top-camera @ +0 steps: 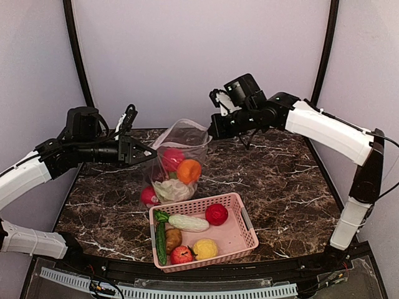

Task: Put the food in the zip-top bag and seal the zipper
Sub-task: Pass from the left arm to the right, then pass from the right arm to the left, then pick up the fake fruit from the bin.

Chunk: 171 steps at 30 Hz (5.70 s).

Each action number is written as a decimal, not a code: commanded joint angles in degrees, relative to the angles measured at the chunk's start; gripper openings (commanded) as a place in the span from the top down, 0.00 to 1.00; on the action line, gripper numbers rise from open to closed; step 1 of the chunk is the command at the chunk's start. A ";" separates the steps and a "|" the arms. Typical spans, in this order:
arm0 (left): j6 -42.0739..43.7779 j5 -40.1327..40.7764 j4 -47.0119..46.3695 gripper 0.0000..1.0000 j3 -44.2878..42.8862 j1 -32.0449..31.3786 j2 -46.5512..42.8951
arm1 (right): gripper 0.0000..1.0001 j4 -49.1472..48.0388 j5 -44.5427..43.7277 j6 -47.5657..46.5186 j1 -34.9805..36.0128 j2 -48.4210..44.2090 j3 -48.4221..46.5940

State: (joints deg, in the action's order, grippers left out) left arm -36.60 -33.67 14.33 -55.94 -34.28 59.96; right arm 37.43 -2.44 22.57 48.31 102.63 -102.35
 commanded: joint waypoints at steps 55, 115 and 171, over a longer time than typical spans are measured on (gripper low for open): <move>29.35 53.03 19.54 0.47 -15.90 -30.14 9.85 | 1.00 -6.25 -1.20 6.31 2.93 -13.26 13.07; 14.65 33.86 7.28 0.99 -7.36 -21.28 3.60 | 0.21 -8.18 1.38 4.62 9.26 -40.87 36.73; 11.30 31.26 5.97 0.99 -3.31 -19.29 -0.13 | 0.42 -10.36 -5.78 27.72 32.98 -8.98 40.90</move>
State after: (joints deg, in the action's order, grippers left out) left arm -24.75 -2.15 20.03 -60.45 -53.84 61.32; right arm 27.83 -5.87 49.89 80.71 97.14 -62.72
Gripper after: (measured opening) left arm 0.061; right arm 0.676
